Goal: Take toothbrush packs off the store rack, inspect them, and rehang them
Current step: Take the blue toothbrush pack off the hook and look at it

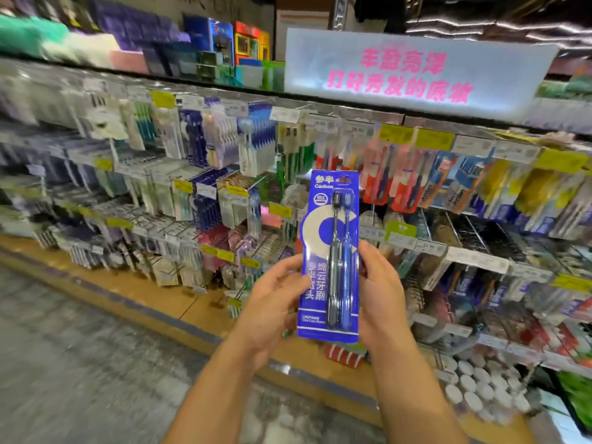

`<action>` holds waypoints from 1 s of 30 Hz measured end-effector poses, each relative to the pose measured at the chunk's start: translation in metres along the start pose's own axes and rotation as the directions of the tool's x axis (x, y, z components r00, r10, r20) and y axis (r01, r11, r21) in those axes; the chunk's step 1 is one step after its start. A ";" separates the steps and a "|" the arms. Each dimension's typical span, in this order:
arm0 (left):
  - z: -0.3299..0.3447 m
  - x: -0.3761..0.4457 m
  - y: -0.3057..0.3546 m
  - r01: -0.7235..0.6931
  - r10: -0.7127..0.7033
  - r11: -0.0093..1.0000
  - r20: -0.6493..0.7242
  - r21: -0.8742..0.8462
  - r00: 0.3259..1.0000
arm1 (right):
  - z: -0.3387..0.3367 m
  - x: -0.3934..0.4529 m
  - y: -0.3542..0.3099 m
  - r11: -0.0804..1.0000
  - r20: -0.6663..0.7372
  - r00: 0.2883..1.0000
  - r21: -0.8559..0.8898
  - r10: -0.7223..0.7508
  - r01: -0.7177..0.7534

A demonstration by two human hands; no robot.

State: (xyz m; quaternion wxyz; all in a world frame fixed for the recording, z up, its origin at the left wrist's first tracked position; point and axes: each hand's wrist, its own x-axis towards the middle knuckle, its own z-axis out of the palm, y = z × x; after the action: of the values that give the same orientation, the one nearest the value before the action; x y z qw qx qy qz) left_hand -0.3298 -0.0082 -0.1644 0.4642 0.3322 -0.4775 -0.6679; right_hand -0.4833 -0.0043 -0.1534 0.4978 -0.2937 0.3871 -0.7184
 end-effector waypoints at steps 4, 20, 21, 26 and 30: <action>-0.052 -0.006 0.024 -0.082 0.082 0.997 -0.079 0.015 0.993 | 0.045 -0.014 0.028 0.956 0.181 0.983 -0.282 -0.026 0.077; -0.173 -0.016 0.062 -0.156 0.199 0.967 -0.210 0.202 0.957 | 0.150 -0.005 0.099 0.903 0.331 0.941 -0.423 0.074 0.078; -0.176 -0.014 0.063 -0.158 0.199 0.968 -0.214 0.196 0.956 | 0.153 -0.002 0.100 0.902 0.333 0.940 -0.424 0.077 0.076; -0.187 0.003 0.069 -0.138 0.187 0.966 -0.222 0.218 0.957 | 0.163 0.014 0.102 0.901 0.339 0.936 -0.430 0.099 0.060; -0.197 0.022 0.071 -0.136 0.183 0.968 -0.226 0.210 0.957 | 0.170 0.034 0.106 0.900 0.350 0.930 -0.433 0.108 0.058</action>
State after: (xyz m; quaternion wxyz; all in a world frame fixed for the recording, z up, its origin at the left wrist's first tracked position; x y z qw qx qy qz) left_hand -0.1413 -0.1015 -0.1606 0.5375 0.4151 -0.5046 -0.5331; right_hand -0.3052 -0.1033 -0.1526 0.4920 -0.5209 0.4423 -0.5394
